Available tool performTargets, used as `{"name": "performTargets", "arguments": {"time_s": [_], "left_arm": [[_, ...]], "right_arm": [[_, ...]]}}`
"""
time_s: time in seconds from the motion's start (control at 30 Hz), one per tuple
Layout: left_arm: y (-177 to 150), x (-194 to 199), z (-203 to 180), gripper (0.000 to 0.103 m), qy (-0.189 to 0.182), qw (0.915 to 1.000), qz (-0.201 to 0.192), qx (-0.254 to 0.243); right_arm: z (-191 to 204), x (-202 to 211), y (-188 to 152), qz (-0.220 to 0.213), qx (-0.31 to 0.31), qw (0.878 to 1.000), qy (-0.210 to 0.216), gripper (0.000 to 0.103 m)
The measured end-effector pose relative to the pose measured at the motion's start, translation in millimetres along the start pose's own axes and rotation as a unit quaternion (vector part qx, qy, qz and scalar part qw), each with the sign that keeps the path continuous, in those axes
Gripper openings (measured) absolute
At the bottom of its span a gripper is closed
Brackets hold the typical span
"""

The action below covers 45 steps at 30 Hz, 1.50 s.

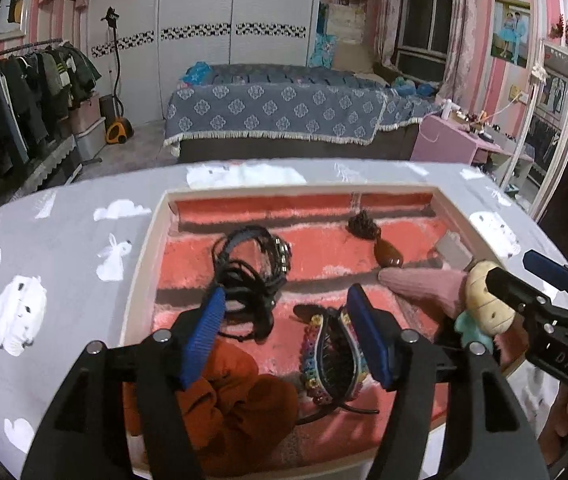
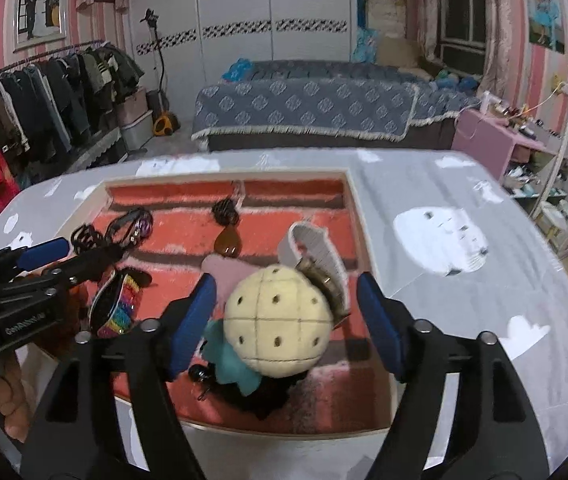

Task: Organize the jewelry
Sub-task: 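Carry the rainbow clip and pineapple into the tray and open both tools, then withdraw both tools from the tray toward the remaining jewelry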

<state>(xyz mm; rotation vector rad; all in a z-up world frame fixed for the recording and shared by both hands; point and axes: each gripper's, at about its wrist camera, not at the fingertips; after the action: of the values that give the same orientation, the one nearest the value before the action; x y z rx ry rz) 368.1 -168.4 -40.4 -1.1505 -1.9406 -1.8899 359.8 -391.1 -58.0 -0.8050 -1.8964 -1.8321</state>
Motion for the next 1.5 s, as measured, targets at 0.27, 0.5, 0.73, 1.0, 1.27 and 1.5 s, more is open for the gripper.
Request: {"name": "performTargets", "arguments": {"time_s": [0.27, 0.5, 0.73, 1.0, 1.27, 1.5], "left_arm": [[13, 40, -13, 0.064, 0.024, 0.9986, -0.044, -0.019], [-6, 91, -14, 0.066, 0.037, 0.997, -0.063, -0.026], [-64, 160, 1, 0.078, 0.065, 0.9939, -0.089, -0.007], [-139, 209, 33, 0.078, 0.091, 0.9907, -0.102, 0.0], [-176, 216, 67, 0.081, 0.094, 0.9907, -0.082, 0.054], [-176, 201, 56, 0.083, 0.103, 0.9933, -0.048, 0.023]], "right_arm": [[-14, 33, 14, -0.036, -0.023, 0.999, 0.014, 0.076], [-13, 77, 3, -0.063, -0.009, 0.998, 0.01, 0.078], [-11, 128, -45, -0.084, -0.008, 0.996, 0.026, 0.081], [8, 169, -116, -0.086, 0.016, 0.995, 0.055, 0.087], [3, 164, -129, -0.063, -0.008, 0.996, 0.061, 0.087], [7, 161, -132, -0.059, 0.009, 0.997, 0.051, 0.089]]}}
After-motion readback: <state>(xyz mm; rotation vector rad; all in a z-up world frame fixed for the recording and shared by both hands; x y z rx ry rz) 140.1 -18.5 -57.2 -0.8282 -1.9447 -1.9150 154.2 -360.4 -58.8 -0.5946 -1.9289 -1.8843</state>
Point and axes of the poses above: each gripper's, at about its wrist camera, not at the fingertips, and x roughly against the way its jaws point, z to its left, y to its top, and after that the axes turned 8 degrees about -y, right-handed
